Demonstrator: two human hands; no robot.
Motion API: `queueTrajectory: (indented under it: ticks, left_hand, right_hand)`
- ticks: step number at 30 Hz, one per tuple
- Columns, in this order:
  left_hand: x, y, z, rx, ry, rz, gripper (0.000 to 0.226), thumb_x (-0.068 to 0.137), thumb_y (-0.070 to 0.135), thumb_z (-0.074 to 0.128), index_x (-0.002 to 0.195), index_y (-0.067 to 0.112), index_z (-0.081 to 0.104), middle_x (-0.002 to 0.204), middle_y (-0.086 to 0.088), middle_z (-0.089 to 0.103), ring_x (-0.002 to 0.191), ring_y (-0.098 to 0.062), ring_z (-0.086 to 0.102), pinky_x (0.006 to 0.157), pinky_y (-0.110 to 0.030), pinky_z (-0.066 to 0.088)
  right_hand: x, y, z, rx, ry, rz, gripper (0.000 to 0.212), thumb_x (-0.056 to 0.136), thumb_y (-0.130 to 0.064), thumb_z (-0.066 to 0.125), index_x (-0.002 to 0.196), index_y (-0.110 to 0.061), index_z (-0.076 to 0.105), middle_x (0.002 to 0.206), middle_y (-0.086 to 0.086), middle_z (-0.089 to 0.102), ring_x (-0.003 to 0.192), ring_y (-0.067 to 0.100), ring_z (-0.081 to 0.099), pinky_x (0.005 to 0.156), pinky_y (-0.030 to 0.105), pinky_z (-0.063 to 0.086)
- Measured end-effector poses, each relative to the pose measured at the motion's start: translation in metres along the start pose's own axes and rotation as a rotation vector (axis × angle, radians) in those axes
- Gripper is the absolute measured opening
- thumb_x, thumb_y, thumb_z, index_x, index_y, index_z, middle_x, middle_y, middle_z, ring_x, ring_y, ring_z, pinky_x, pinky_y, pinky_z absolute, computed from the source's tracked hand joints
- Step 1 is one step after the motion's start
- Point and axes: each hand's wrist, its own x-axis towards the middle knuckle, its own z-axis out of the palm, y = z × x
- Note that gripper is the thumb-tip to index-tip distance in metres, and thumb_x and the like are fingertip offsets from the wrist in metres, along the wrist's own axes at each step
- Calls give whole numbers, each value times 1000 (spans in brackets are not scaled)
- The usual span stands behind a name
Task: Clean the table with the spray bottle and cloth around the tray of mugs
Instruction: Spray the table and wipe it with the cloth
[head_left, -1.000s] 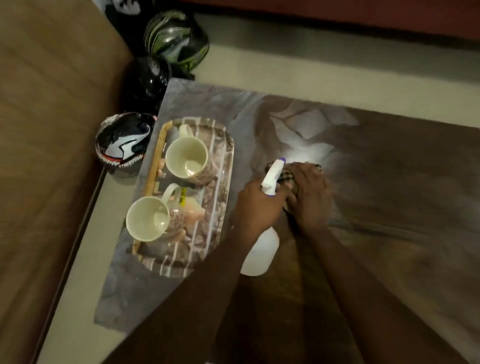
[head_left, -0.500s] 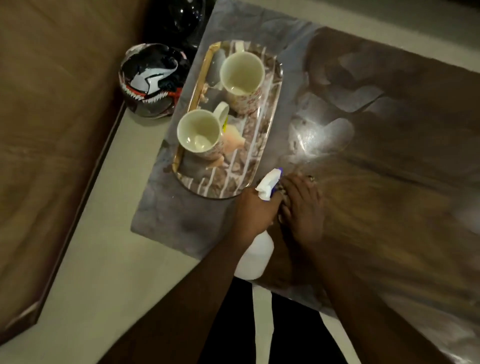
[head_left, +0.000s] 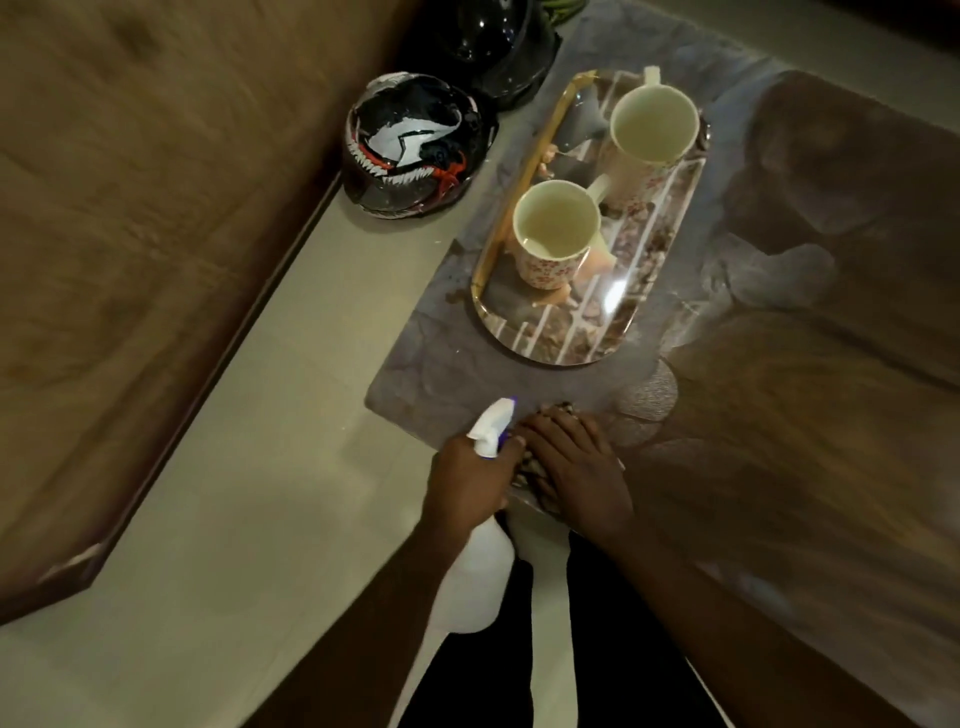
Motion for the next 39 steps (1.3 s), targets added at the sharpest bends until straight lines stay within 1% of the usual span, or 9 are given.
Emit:
queueTrajectory:
  ticks: [7,11,15,18,21,25,29,35,39]
  left_hand:
    - [11,-20,-56,10,50,-41,50,84,47,65,132,35,57,100,-3,74,81,-30,71,81,-46,59]
    - [21,-21,-72,15,143,-140,50,81,45,69,112,6,68,89,-12,74,77,-29,69,79,-38,57]
    - [23,-7,-76,-7,37,-29,51,80,49,67,123,22,64,97,1,74,79,-20,70,72,-28,54]
    - [30,2,-84,-55,11,-13,50,77,45,66,124,27,64,88,-3,74,66,-21,66,66,-33,56]
    - [37,5,-95,-33,127,-68,54,73,46,62,121,22,64,98,-7,73,83,-28,69,81,-39,58]
    - [43,-1,-100,-20,185,-121,39,84,46,65,102,11,68,85,-10,73,72,-28,69,76,-38,59]
    - [43,-3,-98,47,164,-97,43,86,40,66,119,13,64,97,-13,73,77,-28,69,71,-31,55]
    - [45,3,-96,4,180,-88,56,88,42,66,131,9,54,112,-11,65,86,-19,58,80,-27,47]
    - [41,4,-102,-41,137,-98,47,86,47,66,110,7,65,82,-8,71,65,-21,65,73,-34,55]
  right_hand:
    - [63,-57,30,-4,-52,-52,42,81,-25,49,118,-9,63,125,9,61,126,24,40,113,38,19]
    - [78,-81,38,-21,-126,-42,46,78,-25,44,115,-9,65,121,11,64,123,27,45,113,39,19]
    - [47,-72,38,23,-87,-169,41,85,-30,54,123,-14,58,128,7,60,125,28,48,109,43,27]
    - [21,-39,25,0,-68,-63,50,85,-35,54,132,-22,47,136,1,54,131,20,38,111,40,23]
    - [24,-33,23,-26,-40,84,52,82,-34,52,131,-21,46,132,3,56,129,20,38,112,40,21]
    - [63,-72,41,40,24,155,53,76,-28,61,127,-17,50,127,6,59,126,24,42,108,44,26]
    - [106,-95,52,37,64,112,61,64,-16,81,120,-9,59,125,10,61,123,29,47,110,43,24]
    - [140,-87,45,68,28,164,58,80,-40,52,129,-9,54,134,11,54,131,29,41,114,43,21]
    - [118,-68,24,86,-28,80,57,85,-40,46,135,-13,47,138,8,50,133,27,38,114,44,24]
